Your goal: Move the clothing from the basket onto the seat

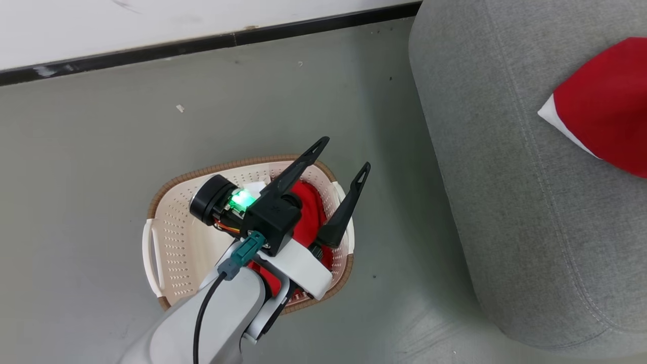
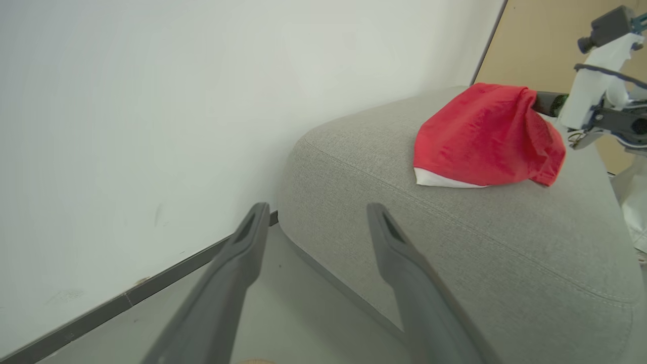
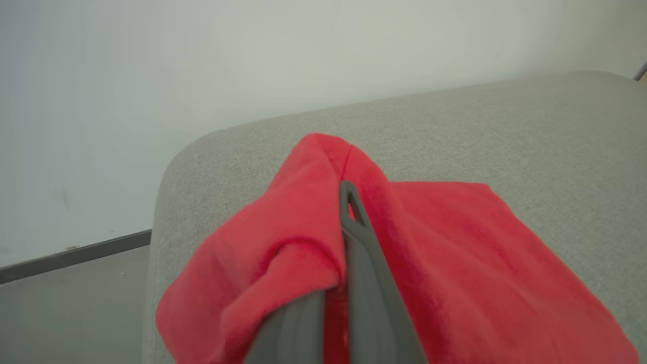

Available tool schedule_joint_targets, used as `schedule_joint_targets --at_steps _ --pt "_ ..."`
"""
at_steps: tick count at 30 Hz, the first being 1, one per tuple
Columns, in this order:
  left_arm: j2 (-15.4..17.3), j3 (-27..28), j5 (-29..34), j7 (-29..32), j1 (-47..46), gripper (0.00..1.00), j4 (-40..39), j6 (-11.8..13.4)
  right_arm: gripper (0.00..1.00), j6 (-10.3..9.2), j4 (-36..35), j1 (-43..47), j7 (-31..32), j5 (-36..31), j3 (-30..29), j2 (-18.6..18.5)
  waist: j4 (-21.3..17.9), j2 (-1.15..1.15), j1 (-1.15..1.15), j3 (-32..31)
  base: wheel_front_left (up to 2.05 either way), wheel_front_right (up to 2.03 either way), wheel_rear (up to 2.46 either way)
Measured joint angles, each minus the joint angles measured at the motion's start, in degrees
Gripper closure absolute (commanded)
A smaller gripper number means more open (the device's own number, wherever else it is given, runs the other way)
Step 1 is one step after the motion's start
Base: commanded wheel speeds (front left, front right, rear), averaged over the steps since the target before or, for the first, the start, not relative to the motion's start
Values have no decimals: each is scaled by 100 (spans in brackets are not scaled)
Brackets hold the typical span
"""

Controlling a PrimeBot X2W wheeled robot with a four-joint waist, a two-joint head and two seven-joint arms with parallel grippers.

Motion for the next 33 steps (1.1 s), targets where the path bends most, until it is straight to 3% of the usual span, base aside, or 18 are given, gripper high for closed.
schedule_joint_targets --at_steps 1,2,3,7,17,25,33 --pt "-3 0 1 0 -14 0 0 -2 45 0 -43 62 0 -15 -53 16 18 0 0 21 0 0 0" --pt "-11 -1 1 -2 -18 0 0 -8 13 0 -108 144 0 -18 -93 25 36 0 0 39 0 0 0" --pt "-18 -1 1 -8 -19 0 4 -9 0 0 -169 225 0 -36 -112 41 54 0 0 56 0 0 0" --pt "18 47 0 -62 -18 0 62 -9 0 3 -324 389 0 -147 10 267 39 0 0 60 0 0 0" --pt "23 166 -63 -205 -11 0 207 -53 0 2 -1157 1209 -4 -336 35 432 -74 0 0 -88 0 0 0" --pt "122 378 -204 -355 164 0 356 -51 0 2 -1827 1914 -4 -452 69 893 -176 0 0 -307 0 0 0" --pt "167 673 -370 -450 529 0 460 35 0 2 -2328 2100 -4 -635 301 1017 -219 0 0 -579 0 0 0"
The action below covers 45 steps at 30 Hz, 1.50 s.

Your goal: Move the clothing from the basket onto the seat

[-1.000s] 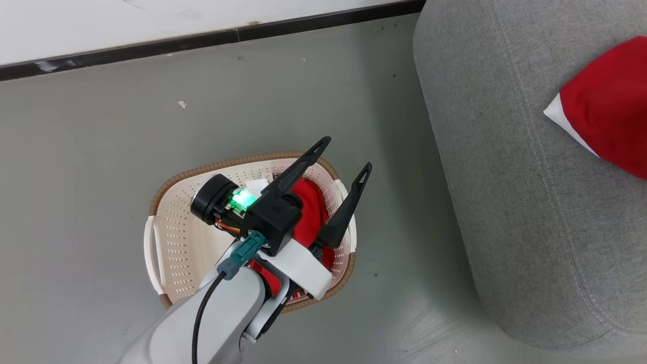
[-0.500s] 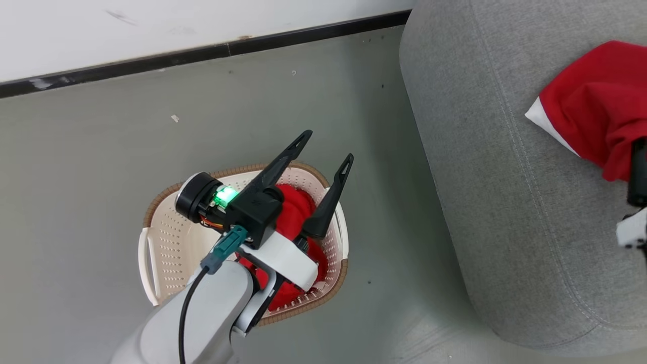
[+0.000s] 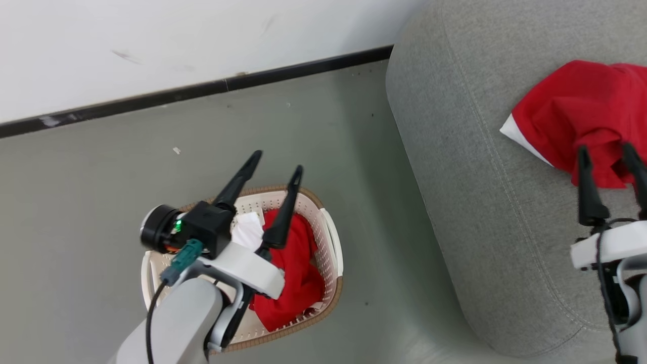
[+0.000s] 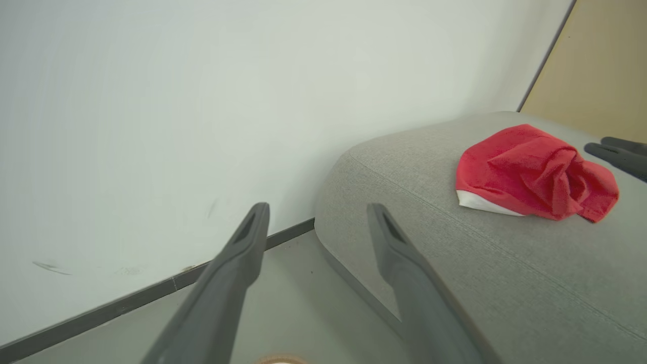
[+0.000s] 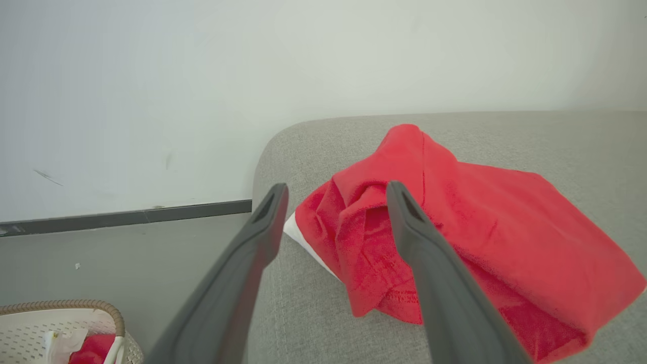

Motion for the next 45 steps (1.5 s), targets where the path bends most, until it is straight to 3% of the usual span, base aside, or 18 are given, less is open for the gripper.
schedule_joint_targets --at_steps 8,19,31,45 --pt "167 639 -113 -90 516 0 112 307 0 0 -325 -59 -1 -307 920 33 105 0 0 -406 0 0 0" --pt "347 1559 -219 -115 1154 0 3 705 0 0 -292 -124 -1 -311 1651 272 444 0 0 -870 0 0 0" --pt "371 1994 -194 -114 1935 0 -26 823 0 0 -190 292 -1 -268 1837 405 808 0 0 -1358 0 0 0" --pt "392 2186 -194 -114 2571 0 110 820 0 0 -93 1101 -1 -110 1619 500 1090 0 0 -1866 0 0 0"
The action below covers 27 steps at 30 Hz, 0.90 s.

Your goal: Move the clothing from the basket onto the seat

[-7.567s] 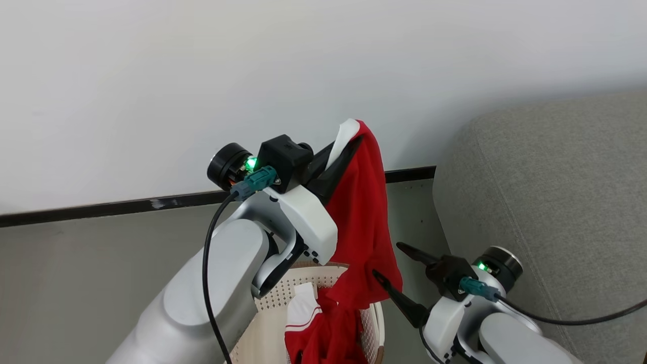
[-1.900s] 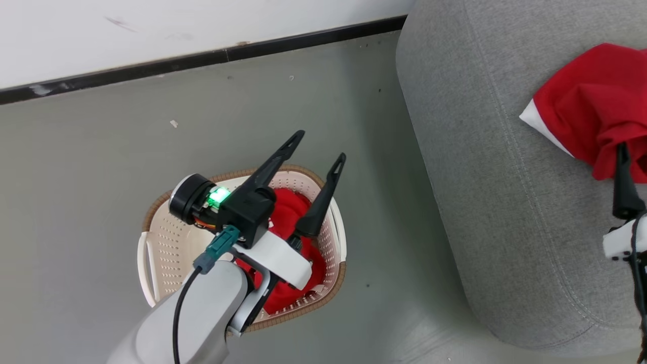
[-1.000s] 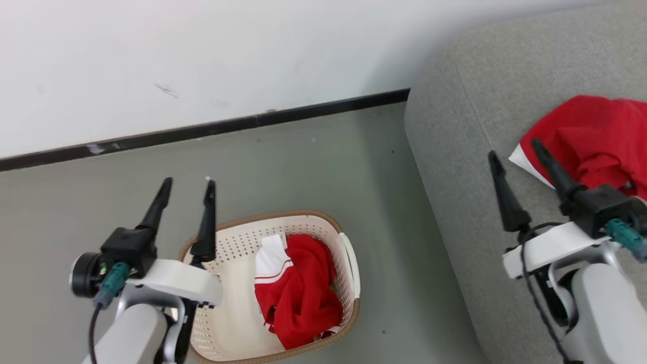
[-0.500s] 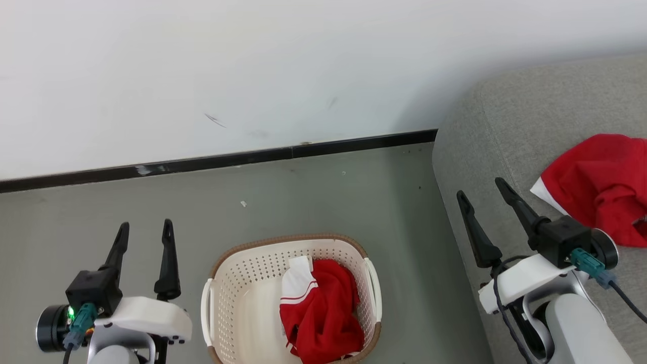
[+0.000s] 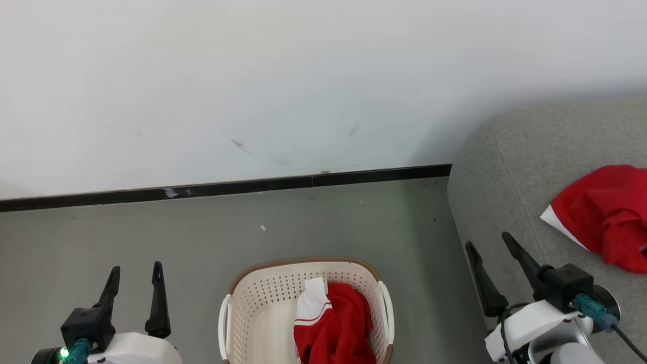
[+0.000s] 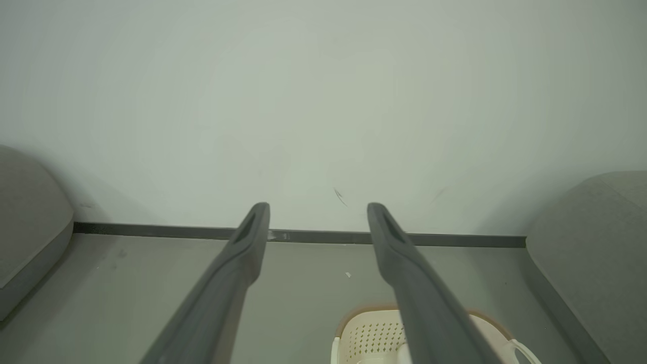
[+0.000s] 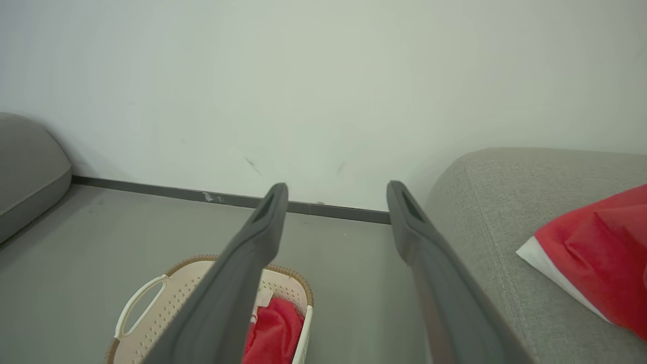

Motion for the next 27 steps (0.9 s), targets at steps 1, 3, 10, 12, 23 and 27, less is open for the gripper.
schedule_joint_targets --at_steps 1,3,10,12,23,27 --pt "2 2 0 0 24 0 0 -3 0 0 -2 43 0 0 -7 8 15 0 0 -31 0 0 0" --pt "9 5 0 0 79 0 5 -4 0 0 0 122 0 3 -11 21 40 0 0 -88 0 0 0" --pt "-11 -19 0 0 90 0 5 -63 0 0 -34 301 1 57 10 38 114 0 0 -245 0 0 0" --pt "-11 -75 0 0 90 0 10 -105 0 0 -37 343 0 65 22 41 130 0 0 -277 0 0 0" --pt "14 -127 -1 1 79 0 165 -218 0 0 -153 348 1 290 90 42 176 0 0 -338 0 0 0" --pt "16 -99 -3 1 76 0 200 -252 0 0 -180 349 0 313 89 42 166 0 0 -332 0 0 0"
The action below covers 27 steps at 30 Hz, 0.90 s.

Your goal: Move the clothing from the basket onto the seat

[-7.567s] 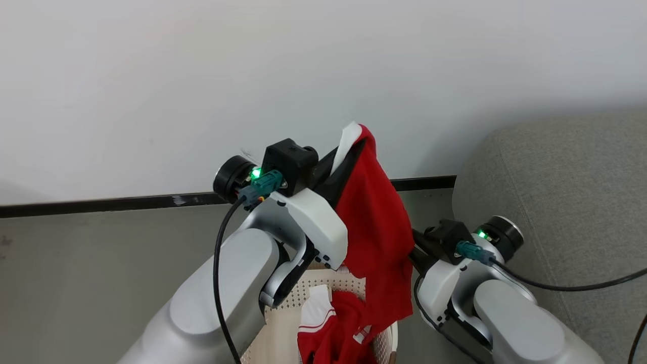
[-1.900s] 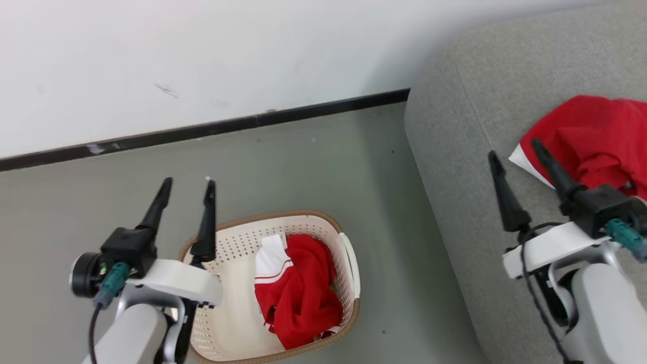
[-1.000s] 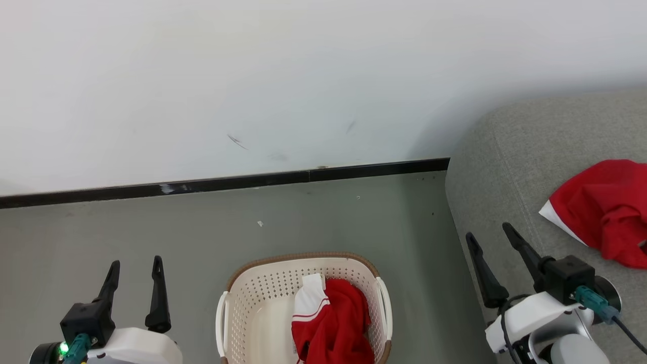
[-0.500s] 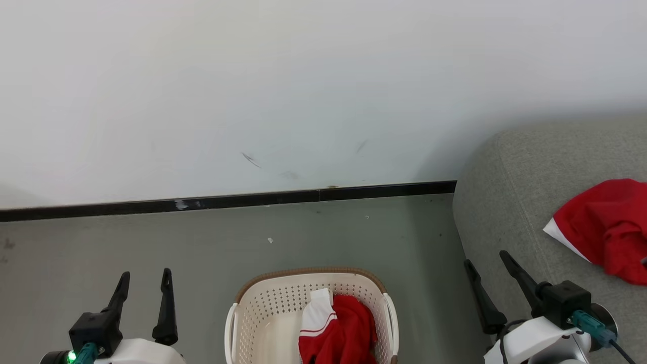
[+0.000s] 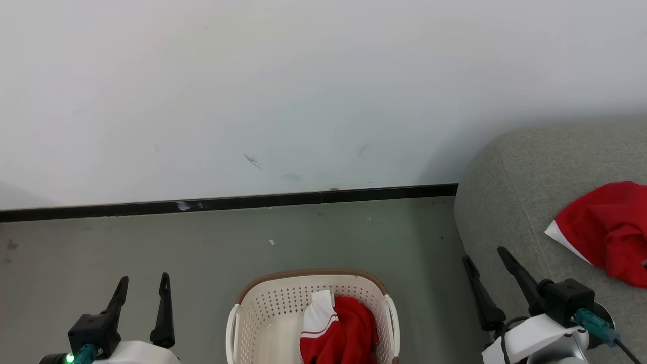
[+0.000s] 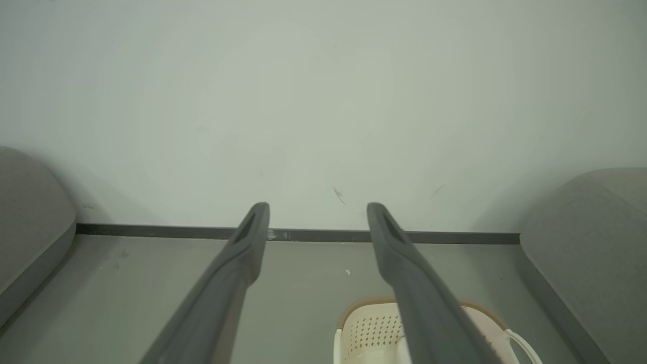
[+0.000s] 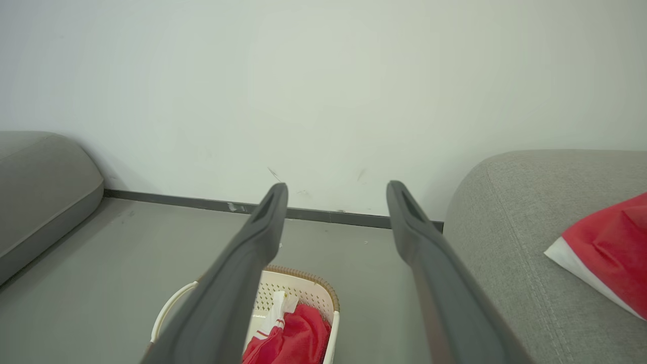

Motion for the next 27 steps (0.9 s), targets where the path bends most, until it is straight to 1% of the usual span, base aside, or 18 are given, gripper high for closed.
schedule_joint_targets --at_steps 17,25,27 --pt "-1 -16 -7 0 -52 0 23 -25 0 0 -153 98 0 70 -20 1 -32 0 0 102 0 0 0" --pt "19 -382 151 196 -377 0 270 -171 0 0 -305 96 0 69 -120 2 -68 0 0 232 0 0 0" --pt "-14 -560 223 316 -525 0 392 -271 0 0 -346 96 0 69 -197 4 -89 0 0 302 0 0 0"
